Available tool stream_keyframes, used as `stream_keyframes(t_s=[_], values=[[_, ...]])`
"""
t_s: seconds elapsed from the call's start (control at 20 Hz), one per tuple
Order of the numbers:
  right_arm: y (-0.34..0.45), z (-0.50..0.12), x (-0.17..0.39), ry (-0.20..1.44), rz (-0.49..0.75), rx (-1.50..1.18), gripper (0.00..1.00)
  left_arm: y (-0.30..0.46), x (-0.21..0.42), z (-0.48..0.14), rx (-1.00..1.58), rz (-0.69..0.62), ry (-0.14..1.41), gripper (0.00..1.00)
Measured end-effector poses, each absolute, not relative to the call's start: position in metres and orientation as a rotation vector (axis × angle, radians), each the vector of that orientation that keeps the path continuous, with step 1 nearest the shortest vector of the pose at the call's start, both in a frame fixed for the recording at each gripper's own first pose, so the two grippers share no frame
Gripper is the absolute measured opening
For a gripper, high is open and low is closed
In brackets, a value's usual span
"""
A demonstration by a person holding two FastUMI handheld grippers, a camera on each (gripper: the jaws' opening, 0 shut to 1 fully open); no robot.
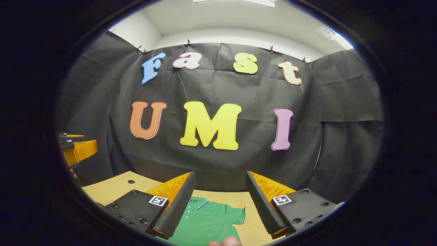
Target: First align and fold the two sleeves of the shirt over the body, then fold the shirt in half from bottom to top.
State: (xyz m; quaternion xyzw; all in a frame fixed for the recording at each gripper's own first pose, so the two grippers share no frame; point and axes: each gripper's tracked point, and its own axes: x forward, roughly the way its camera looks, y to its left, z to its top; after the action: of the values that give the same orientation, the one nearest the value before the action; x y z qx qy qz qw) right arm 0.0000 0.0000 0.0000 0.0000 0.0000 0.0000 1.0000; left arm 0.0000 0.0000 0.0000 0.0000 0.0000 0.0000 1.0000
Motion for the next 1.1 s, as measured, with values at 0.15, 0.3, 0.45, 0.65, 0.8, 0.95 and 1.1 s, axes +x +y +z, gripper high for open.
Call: stream_keyframes(t_s=[0.15,0.3,0.45,0.65,0.8,0.95,1.1], values=[[-0.005,0.004,0.001,-0.002,-0.006,0.006,0.95,-0.005,0.000,0.003,-0.001,-0.009,-0.007,0.98],[-0.011,0.001,-0.004,0.000,-0.012,-0.006,0.92,-0.016,-0.002,0.004,0.000,-0.032,-0.017,0.98],[-0.016,-0.002,-0.008,0.006,-0.008,-0.014,0.92,-0.027,0.000,-0.002,0.005,-0.049,-0.009,0.98],[-0.030,-0.003,-0.008,0.012,-0.029,-0.014,0.95,-0.044,0.001,-0.001,0.009,-0.078,-0.002,0.98],[-0.040,-0.014,-0.008,0.055,-0.039,0.007,0.95,-0.051,0.002,-0.001,0.018,-0.087,-0.005,0.98],[-0.051,-0.020,-0.011,0.077,-0.043,-0.002,0.95,-0.059,0.006,-0.006,0.017,-0.097,0.004,0.98],[-0.061,-0.022,-0.012,0.087,-0.041,-0.008,0.95,-0.066,0.007,-0.009,0.002,-0.104,0.008,0.98]])
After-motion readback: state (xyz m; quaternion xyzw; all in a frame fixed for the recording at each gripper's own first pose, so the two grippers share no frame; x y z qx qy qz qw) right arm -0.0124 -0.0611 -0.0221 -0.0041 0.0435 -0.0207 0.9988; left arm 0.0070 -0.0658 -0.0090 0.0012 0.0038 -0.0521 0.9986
